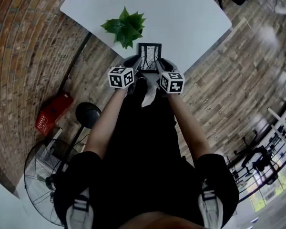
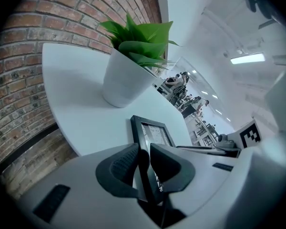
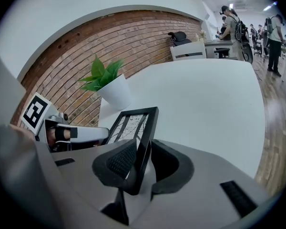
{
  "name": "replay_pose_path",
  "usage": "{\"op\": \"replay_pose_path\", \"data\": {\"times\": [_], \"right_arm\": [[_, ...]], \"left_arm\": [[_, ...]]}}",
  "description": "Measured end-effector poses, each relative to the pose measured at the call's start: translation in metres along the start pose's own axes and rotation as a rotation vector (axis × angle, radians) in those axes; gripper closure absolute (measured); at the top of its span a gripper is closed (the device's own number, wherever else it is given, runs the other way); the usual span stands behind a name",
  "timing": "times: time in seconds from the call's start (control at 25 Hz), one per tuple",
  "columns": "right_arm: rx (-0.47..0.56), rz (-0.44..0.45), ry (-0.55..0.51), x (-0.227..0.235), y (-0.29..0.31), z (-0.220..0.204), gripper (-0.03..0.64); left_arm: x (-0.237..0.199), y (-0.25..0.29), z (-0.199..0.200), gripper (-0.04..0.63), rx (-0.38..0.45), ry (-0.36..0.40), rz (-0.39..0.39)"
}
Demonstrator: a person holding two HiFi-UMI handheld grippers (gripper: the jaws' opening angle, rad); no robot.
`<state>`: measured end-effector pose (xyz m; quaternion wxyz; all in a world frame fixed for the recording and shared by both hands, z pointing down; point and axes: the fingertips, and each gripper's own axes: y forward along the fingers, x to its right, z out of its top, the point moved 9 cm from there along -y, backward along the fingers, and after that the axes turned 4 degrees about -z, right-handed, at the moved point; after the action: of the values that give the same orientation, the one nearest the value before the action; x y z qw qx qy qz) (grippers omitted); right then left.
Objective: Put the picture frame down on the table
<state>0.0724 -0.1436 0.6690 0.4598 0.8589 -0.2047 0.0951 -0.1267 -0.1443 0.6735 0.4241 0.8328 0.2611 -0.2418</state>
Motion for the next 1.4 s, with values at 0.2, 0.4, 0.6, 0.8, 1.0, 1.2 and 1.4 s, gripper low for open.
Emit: {"op": "replay_pose_path", "data": {"times": [0.2,0.4,0.6,0.8,1.0,1.2,1.4], "right_arm": [[0.05,-0.018,-0.011,-0.001,-0.004,-0.001,0.525],[0.115,-0.031,-0.028,-0.004,-0.007,-0.002,0.528],[0.134,-0.01,-0.116,-0.013,-0.021,-0.008,0.609],[0.146,0.032,-0.198,-0.024,-0.035,-0.006,0.618],[0.135,0.045,-0.249,-0.02,-0.05,0.0,0.62],[0.129,0.06,-0.287,-0.016,-0.064,0.003,0.62],[0.127,0.081,-0.312,-0.016,-0.079,0.004,0.62]], "left_arm": [[0.002,-0.004,0.002,0.52,0.013,0.0,0.004],[0.004,-0.01,0.006,0.518,0.03,0.045,-0.008],[0.014,-0.023,0.012,0.518,0.045,0.096,-0.029],[0.022,-0.029,0.016,0.548,0.092,0.11,-0.015],[0.035,-0.036,0.014,0.574,0.118,0.122,0.012],[0.047,-0.047,0.009,0.574,0.149,0.118,0.023],[0.061,-0.058,0.005,0.574,0.174,0.122,0.038]]}}
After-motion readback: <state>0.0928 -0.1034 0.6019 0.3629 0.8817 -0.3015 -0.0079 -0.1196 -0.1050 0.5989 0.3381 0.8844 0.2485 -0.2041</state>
